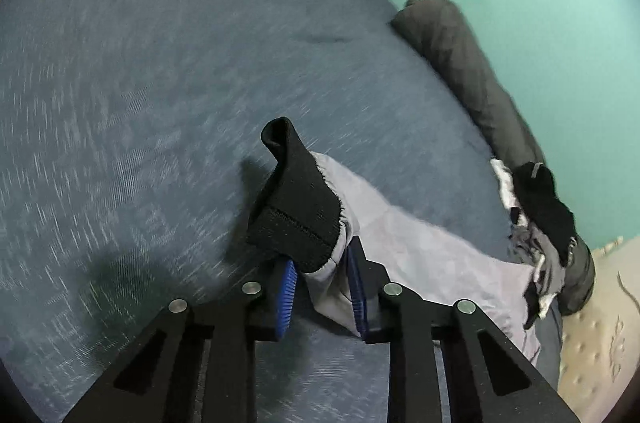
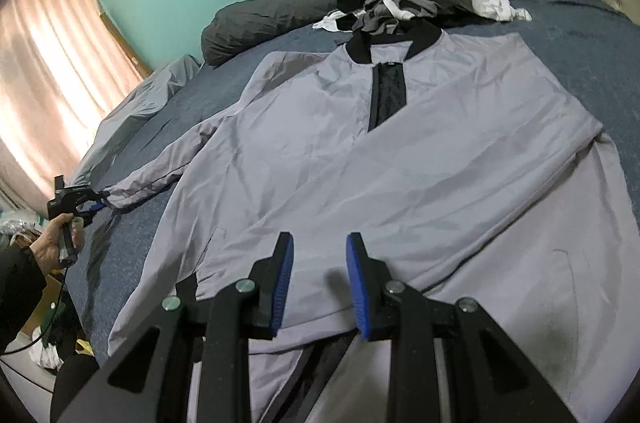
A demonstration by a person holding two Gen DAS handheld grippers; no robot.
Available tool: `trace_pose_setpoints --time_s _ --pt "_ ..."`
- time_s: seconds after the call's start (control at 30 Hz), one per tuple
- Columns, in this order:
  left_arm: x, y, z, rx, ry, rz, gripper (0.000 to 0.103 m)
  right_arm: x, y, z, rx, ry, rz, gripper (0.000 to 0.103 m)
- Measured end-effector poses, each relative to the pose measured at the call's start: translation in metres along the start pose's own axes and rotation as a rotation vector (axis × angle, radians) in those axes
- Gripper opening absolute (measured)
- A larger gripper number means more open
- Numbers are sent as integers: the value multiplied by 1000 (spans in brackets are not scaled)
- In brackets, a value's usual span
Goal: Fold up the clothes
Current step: 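Lift the held sleeve with the left tool and carry it over the folded jacket, then lay the sleeve cuff onto the jacket and open the left tool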
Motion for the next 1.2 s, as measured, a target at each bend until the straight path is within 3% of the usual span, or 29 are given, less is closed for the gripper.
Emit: trace_pose_setpoints --time_s 0.27,0.4,0.63,0.8,0.97,1.2 --pt "-91 58 -42 106 134 93 21 -8 9 -1 39 16 1 27" --pt "-113 107 -58 166 167 121 21 -14 11 -1 51 26 -3 27" --pt "-161 208 -43 313 187 267 20 -35 11 -7 67 23 -23 27" --pt "-199 304 1 475 163 430 19 -69 12 -7 41 7 -2 27" --pt "-226 395 85 669 68 575 18 -104 22 -6 42 -8 48 27" --pt "-196 460 226 830 -122 639 17 -149 33 -7 78 1 78 27"
Point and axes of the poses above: each gripper's, at about its wrist camera, not at the fingertips, and x roughly the way its jaws point, y to its right, z to its underside, the point moved 1 cm from there along x, roughly the way its jaws point, and after that the axes turned 10 degrees about -z, right-handed, at the moved point
